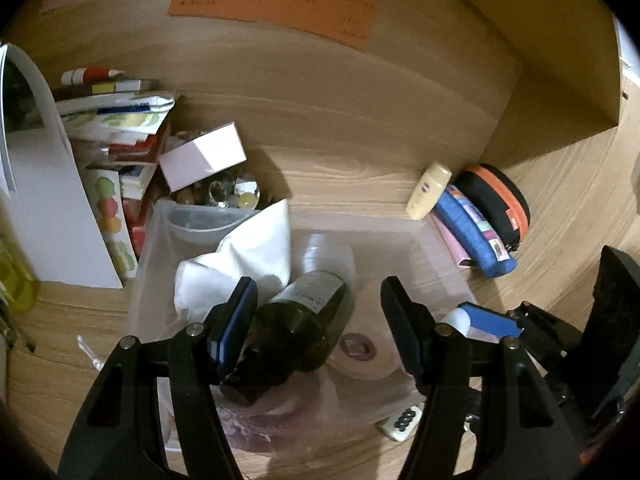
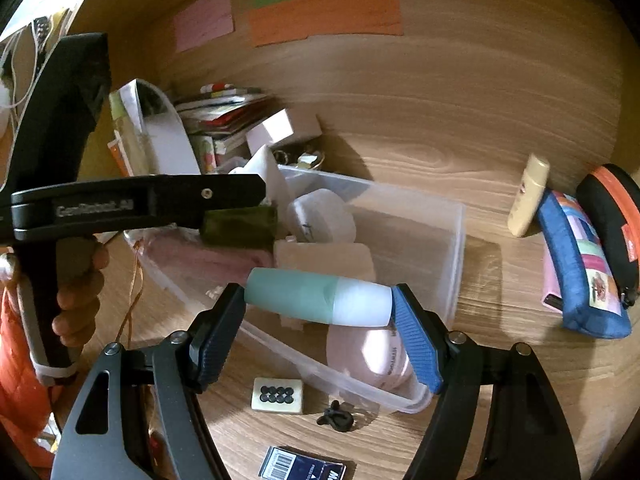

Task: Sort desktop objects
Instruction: 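Release the bottle and tube into the clear box by opening both tools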

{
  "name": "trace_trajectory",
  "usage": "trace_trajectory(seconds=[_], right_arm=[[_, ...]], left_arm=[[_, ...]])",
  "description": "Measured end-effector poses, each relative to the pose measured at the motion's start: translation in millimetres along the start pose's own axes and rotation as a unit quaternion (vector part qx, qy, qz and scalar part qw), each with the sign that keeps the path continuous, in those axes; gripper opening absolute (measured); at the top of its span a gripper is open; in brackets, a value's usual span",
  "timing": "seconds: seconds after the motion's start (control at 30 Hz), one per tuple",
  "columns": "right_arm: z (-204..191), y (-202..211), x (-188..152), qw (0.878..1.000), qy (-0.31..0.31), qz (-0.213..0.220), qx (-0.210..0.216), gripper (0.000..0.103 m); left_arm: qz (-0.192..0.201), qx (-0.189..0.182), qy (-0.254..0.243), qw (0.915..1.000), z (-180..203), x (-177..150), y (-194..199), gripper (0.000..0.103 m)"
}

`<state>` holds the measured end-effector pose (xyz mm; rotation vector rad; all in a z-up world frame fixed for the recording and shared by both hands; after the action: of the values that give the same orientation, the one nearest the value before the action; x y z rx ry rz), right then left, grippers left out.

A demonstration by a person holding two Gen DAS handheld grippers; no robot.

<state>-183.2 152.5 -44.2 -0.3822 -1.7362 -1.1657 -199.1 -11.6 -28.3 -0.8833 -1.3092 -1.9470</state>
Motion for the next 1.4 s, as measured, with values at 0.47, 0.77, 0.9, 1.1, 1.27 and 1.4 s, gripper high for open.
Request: trace_trajectory(seconds=[0.47,0.77,0.9,1.1,1.27,1.4], right_arm=[[5.0,-4.7,-0.9,1.0,-0.016,0.002,0.0,0.072],[3.3,4.6,1.8,1.0,-0.012,0.001,-0.011,0.073],[1.3,15.8,2.1,1.0,-0.014,0.011,-0.02,0.078],[0.1,33.7,-3.0,0.999,-0.019,0.014,-0.033,0.081],[-1.0,48.2,-10.4,0.999,-0.027,0.018,-0.042,0.082],[0.2,59.3,-17.9,0.997,-0.038,0.021,-0.059,0.085]], left_arm=[[0.011,0.005,-0.018,0.9998,13.5,-6.8,12.4,0.07],[0.03,0.015,-0.034,0.9988,18.3,-6.8,22.8,0.073],[0.038,0.023,-0.041,0.9982,21.8,-9.5,30.3,0.082],[0.053,0.027,-0.049,0.997,26.6,-14.9,48.5,0.088],[0.067,0.027,-0.047,0.9963,25.3,-16.4,68.6,0.095],[0.067,0.031,-0.042,0.9964,20.4,-19.7,82.3,0.096]])
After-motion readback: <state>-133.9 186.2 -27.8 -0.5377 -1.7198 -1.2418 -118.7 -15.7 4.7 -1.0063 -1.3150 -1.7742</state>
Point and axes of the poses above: each gripper's, at about its wrist camera, not at the fingertips, and y roughly against the way its jaws point, z to its right, x to its top, the point moved 1 cm from there along -y, roughly the way its jaws point, and after that the axes turned 7 degrees about z, right-handed, at the moved point
